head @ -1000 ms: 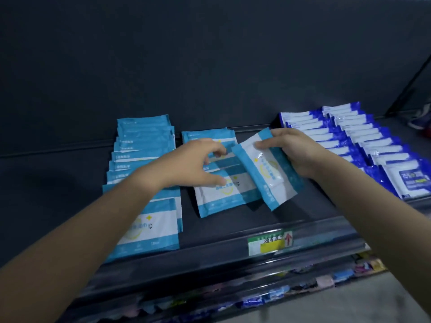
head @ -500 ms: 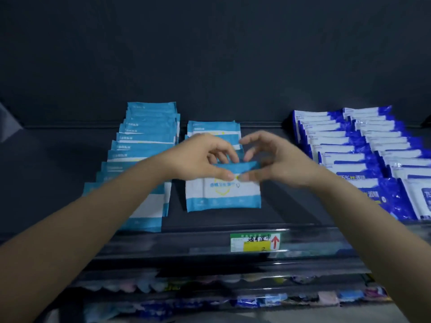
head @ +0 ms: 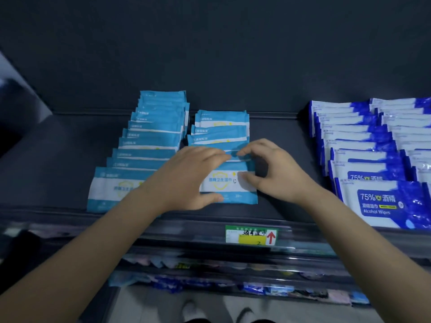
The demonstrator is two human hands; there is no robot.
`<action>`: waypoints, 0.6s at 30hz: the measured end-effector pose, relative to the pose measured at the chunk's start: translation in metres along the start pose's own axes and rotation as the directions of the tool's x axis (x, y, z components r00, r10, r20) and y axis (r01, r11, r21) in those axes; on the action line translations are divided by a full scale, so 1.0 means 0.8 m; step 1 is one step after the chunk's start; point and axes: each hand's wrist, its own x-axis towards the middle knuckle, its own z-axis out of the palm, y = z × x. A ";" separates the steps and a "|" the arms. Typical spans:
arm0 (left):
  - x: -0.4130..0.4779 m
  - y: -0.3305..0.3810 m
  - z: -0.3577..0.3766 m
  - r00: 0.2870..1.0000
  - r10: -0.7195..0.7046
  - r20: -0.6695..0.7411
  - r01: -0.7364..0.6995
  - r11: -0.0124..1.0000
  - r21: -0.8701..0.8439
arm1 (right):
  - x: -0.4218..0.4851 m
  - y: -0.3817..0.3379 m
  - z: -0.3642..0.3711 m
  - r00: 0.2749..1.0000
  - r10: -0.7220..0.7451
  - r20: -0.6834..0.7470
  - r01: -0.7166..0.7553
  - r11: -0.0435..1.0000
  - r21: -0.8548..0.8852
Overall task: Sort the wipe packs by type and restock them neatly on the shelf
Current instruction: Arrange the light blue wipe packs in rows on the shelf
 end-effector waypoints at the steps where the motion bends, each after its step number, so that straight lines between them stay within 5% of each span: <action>1: -0.004 0.005 0.000 0.999 -0.036 -0.012 0.036 0.999 -0.004 | -0.002 0.000 -0.001 1.000 -0.015 -0.027 0.014 0.999 -0.040; 11: -0.056 0.078 -0.025 0.979 -0.098 -0.181 0.148 0.946 0.288 | -0.123 -0.057 -0.028 0.922 -0.096 -0.376 -0.151 0.804 -0.575; 18: -0.133 0.179 -0.012 0.984 0.049 -0.170 0.003 0.957 0.290 | -0.323 -0.141 -0.011 0.861 0.107 -0.496 -0.455 0.598 -0.660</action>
